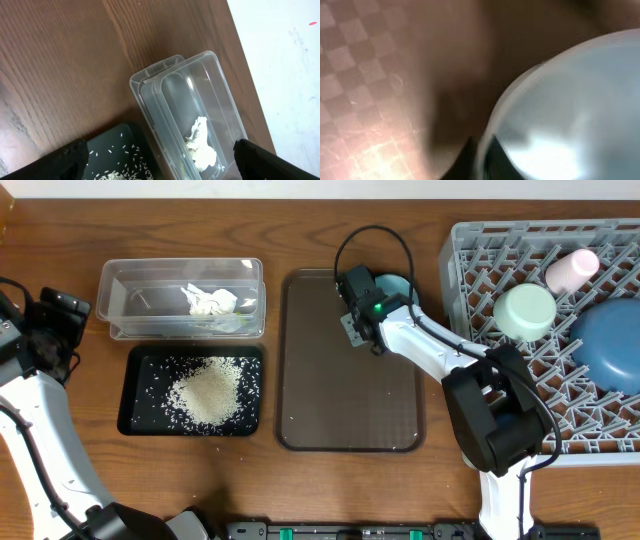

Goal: Sort waste into correct bins and load items into the dishwasher rack
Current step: 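Grasp the light-blue bowl rim with the right gripper, then lift the light-blue bowl and carry it into the dish rack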

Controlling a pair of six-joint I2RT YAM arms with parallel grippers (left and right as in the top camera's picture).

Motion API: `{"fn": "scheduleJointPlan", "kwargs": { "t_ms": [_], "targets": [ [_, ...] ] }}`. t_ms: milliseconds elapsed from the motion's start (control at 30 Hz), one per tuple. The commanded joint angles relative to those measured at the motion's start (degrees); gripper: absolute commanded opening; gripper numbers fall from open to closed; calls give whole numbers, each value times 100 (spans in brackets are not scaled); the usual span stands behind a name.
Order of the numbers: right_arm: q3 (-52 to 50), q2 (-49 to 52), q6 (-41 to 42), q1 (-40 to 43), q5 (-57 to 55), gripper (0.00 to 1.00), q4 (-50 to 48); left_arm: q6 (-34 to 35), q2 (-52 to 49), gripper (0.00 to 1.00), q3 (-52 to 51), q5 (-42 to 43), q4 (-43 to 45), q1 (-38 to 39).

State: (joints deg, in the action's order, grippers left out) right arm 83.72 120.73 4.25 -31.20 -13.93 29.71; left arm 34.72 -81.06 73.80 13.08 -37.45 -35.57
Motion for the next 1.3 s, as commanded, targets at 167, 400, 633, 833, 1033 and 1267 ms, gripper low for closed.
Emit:
{"fn": "scheduleJointPlan", "kwargs": {
  "t_ms": [167, 400, 633, 833, 1033, 1267],
  "targets": [
    [546, -1054, 568, -24, 264, 1, 966, 7, -17, 95, -9, -74, -4, -15],
    [601, -2551, 1051, 592, 1239, 1, 2140, 7, -17, 95, -9, -74, -4, -15],
    [516, -3593, 643, 2590, 3261, 1, 3418, 7, -17, 95, -9, -74, -4, -15],
    [52, -3847, -911, 4437, 5910, 1, 4192, 7, -17, 95, -9, -74, -4, -15],
    [-686, -3832, -2116, 5401, 7628, 1, 4417, 7, -17, 95, -9, -74, -4, -15],
    [-1534, -3748, -2168, 6096, 8019, 1, 3906, 7, -17, 95, -9, -74, -4, -15]
  ]
}}
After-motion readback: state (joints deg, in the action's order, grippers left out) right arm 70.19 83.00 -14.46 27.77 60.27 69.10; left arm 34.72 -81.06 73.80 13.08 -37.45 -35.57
